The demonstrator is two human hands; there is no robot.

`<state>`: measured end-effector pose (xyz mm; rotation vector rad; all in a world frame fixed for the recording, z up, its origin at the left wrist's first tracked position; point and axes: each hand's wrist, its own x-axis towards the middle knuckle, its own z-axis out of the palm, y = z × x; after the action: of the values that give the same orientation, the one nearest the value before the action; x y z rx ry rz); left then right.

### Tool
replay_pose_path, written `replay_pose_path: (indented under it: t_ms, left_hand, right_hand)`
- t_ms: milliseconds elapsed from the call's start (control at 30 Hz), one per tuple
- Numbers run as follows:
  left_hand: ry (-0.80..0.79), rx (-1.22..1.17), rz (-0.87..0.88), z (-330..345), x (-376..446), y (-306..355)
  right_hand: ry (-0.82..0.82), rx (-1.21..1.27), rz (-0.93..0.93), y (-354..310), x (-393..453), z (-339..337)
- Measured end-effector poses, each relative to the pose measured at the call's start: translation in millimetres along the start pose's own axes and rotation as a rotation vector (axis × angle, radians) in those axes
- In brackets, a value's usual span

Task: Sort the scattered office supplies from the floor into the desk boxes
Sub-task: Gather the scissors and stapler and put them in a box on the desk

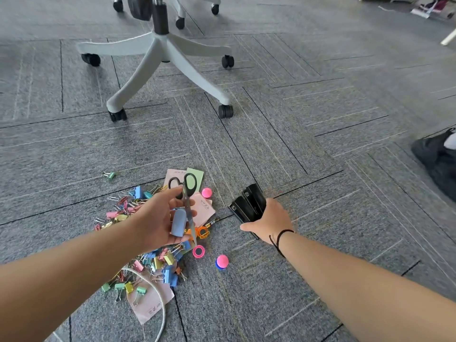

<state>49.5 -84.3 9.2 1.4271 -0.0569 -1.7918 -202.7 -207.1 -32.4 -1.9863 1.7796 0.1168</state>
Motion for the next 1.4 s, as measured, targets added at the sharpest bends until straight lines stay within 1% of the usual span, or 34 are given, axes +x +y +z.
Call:
replay_pose_path:
  t_ms: [100,233,367,433,567,667,733,833,967,1033,1100,1233,1400]
  left_hand:
    - [0.01,-0.013,0.004,-1.1,-2.5,2.0]
    - [0.009,-0.037,0.009,-2.4,-2.8,3.2]
    - [0.0,-0.035,0.011,-0.1,-0.9,2.1]
    - [-0.005,-0.035,0.009,2.0,-0.5,2.1]
    - [0.003,-0.047,0.027,14.3,-20.5,8.4]
    - [0.029,-0.101,0.076,31.6,-58.4,20.3]
    - [0.032,-0.152,0.112,47.6,-94.6,30.8]
    - [0.063,-0.157,0.131,72.7,-163.2,49.8]
    - [0.112,-0.135,0.165,104.7,-274.3,86.4]
    - [0.15,-0.124,0.189,119.9,-340.4,111.2]
    - [0.206,-0.122,0.205,136.5,-410.1,138.9]
    - [0.329,-0.203,0.236,161.6,-547.2,196.0]
    - [0.367,-0.365,0.314,172.0,-691.5,261.8]
  right_hand:
    - [-0.033,0.092,-0.057,2.0,5.6,3.9]
    - [-0.034,0.088,-0.115,-2.5,4.2,0.4]
    - [-0.093,0.188,-0.197,-6.0,1.7,-8.3]
    - [-0.125,0.295,-0.19,-7.9,-0.1,-14.4]
    - [-0.207,0.609,-0.108,-26.5,-22.9,-46.4]
    - [-0.17,0.792,-0.058,-53.7,-52.6,-88.7]
    - [-0.181,0.905,-0.045,-76.2,-79.9,-120.2]
    - [-0.291,1.022,-0.045,-109.6,-131.8,-169.6]
    - [-0.394,1.097,0.044,-155.3,-210.1,-254.1]
    - [-0.422,1.121,0.094,-178.8,-250.4,-302.4]
    - [-0.434,1.117,0.106,-204.6,-291.7,-354.5]
    - [-0.459,1.095,0.062,-268.0,-368.8,-461.7]
    - [-0.502,1.07,-0.069,-360.2,-446.5,-570.3]
